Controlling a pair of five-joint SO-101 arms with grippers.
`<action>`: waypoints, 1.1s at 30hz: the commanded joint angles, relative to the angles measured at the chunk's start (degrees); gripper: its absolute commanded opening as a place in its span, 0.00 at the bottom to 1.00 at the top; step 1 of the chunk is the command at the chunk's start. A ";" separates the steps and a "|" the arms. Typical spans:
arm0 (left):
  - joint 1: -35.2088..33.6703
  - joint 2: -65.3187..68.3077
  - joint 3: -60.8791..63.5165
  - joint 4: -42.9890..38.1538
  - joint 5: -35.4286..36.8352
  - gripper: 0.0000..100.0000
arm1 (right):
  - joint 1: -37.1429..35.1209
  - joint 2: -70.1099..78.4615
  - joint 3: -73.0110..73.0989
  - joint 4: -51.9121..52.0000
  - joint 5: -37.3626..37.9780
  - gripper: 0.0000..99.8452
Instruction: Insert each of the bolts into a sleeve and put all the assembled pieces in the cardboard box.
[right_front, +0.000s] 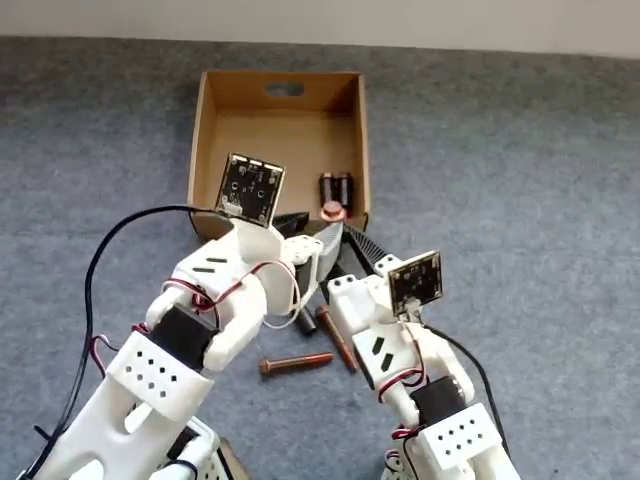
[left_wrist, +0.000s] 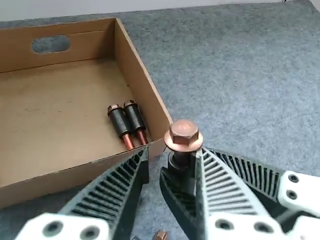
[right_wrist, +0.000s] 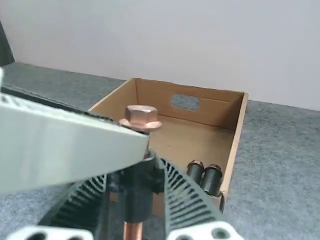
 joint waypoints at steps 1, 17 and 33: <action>3.03 -0.31 -5.23 4.04 -4.84 0.17 | 1.19 -0.84 -0.40 -1.54 -0.18 0.01; -17.27 -0.31 -20.88 26.46 -9.05 0.02 | 1.19 -0.84 1.36 -1.19 -0.18 0.01; -60.70 -0.22 22.02 10.64 -38.51 0.03 | 1.10 -0.31 -28.00 31.60 -0.26 0.01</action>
